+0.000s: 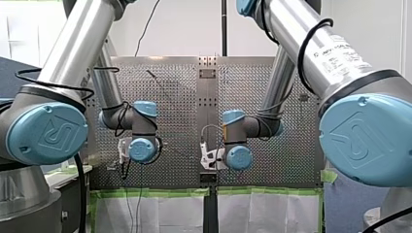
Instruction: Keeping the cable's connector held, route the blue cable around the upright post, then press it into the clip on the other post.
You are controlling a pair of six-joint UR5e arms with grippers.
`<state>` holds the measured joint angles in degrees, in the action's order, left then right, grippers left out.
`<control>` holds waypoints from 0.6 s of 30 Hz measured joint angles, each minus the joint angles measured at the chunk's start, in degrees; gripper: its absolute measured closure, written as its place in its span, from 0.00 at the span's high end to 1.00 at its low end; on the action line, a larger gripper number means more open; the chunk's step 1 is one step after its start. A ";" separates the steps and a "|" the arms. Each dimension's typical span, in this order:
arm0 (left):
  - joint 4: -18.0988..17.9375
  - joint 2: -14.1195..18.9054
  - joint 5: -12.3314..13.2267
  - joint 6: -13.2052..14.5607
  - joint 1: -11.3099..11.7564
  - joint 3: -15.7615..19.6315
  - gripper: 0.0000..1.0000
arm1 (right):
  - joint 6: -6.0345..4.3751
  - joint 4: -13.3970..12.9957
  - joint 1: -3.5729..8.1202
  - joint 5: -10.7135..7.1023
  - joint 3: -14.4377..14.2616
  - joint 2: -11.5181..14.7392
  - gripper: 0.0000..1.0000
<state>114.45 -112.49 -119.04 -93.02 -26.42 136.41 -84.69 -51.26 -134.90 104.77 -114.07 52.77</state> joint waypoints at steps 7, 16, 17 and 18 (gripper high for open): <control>3.78 3.75 0.82 -1.03 1.52 -0.02 0.00 | -2.98 3.76 0.24 -3.52 2.00 3.76 0.00; 8.59 8.56 -1.56 -1.16 2.66 -0.04 0.00 | -5.01 8.12 0.62 -7.27 6.11 8.68 0.00; 9.10 9.07 -1.87 -1.18 2.86 -0.09 0.00 | -5.10 8.42 0.62 -7.63 6.59 9.20 0.00; 9.85 9.78 -2.28 -1.18 3.08 -0.18 0.00 | -5.19 8.81 0.63 -8.06 7.20 9.86 0.00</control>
<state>124.30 -102.71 -121.32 -94.21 -23.34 136.23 -89.88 -42.45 -134.27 96.71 -106.87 62.63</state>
